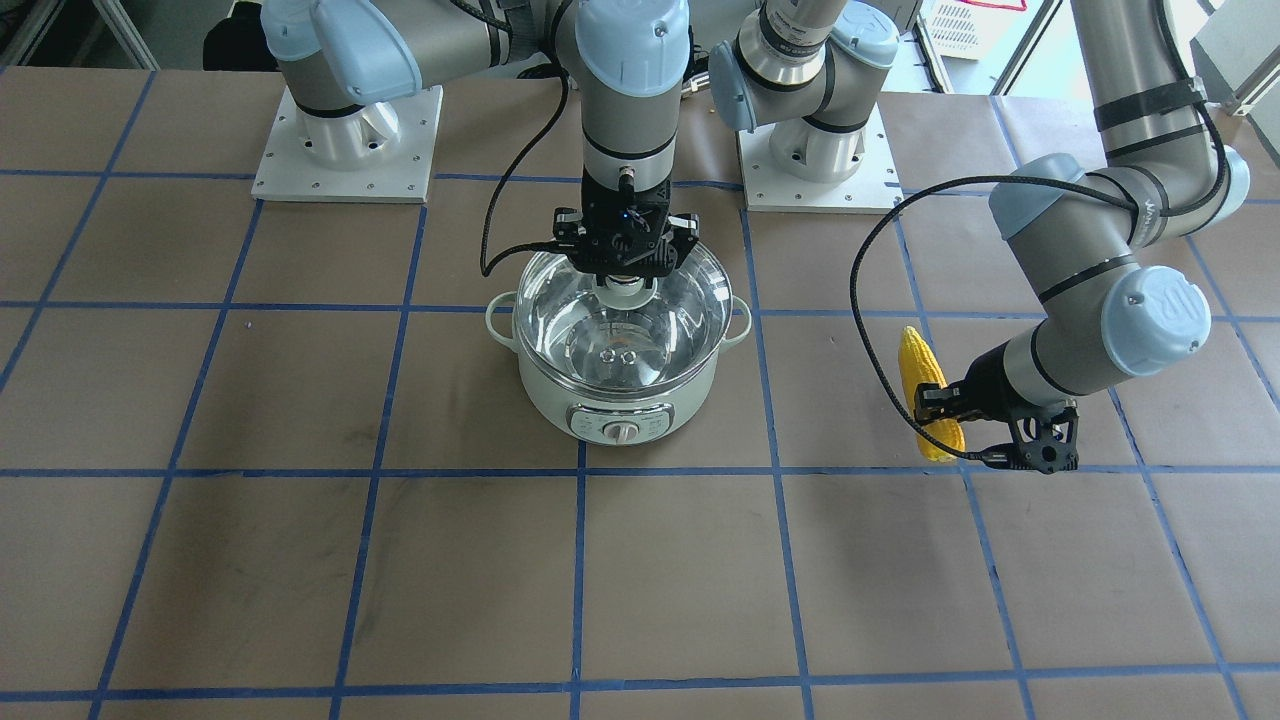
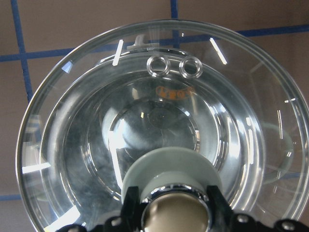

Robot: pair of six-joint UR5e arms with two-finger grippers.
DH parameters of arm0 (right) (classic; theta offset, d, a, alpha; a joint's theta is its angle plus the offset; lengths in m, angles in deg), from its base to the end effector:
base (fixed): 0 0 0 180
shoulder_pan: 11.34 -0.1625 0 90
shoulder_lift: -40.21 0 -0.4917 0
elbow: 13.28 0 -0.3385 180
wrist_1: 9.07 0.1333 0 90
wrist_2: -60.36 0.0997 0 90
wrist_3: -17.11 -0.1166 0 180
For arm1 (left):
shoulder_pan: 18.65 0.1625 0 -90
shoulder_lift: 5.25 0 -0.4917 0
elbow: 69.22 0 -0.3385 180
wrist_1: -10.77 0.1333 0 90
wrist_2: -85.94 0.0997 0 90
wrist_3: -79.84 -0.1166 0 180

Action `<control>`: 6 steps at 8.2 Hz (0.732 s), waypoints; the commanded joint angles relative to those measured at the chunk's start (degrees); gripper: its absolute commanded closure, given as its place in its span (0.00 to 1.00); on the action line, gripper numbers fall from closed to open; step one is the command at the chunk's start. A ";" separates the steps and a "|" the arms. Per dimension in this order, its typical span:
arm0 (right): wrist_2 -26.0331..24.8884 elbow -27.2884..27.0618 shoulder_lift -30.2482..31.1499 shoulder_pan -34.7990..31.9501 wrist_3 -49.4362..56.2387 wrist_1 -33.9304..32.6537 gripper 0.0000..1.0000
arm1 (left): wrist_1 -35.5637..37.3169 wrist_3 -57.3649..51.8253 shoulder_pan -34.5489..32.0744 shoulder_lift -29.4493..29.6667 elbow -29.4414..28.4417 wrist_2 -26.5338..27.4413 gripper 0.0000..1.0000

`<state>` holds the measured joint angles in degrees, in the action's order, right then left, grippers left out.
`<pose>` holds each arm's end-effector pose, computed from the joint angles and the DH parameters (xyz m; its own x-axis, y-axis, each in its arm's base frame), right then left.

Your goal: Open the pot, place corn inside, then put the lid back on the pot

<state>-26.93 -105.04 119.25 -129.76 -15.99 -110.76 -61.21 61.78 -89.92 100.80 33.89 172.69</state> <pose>0.3702 -0.3924 0.4525 -0.9961 0.0826 -0.0298 0.0813 0.9958 0.0409 0.0303 -0.5250 0.3366 -0.9933 -0.0266 0.1128 -0.0075 0.9860 0.1664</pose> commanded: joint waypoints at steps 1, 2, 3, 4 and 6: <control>-0.26 0.27 6.88 10.97 11.60 7.35 0.67 | -0.53 5.54 -5.78 -3.21 -1.95 -4.11 0.64; -0.60 0.35 8.83 15.89 16.10 9.12 0.67 | 0.25 9.58 -9.38 -4.09 -2.56 -4.48 0.61; -0.69 0.44 9.72 19.68 22.58 10.10 0.67 | 0.26 13.88 -12.99 -4.19 -4.40 -4.74 0.59; -0.61 0.70 10.16 22.85 28.30 10.28 0.67 | 0.09 17.49 -16.68 -4.19 -6.59 -4.83 0.57; -1.30 1.50 10.43 25.17 30.46 11.25 0.67 | -0.70 24.96 -22.75 -3.75 -11.42 -5.09 0.54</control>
<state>-27.57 -104.09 129.26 -107.23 10.87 -100.44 -61.15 79.87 -107.24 96.70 26.59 167.92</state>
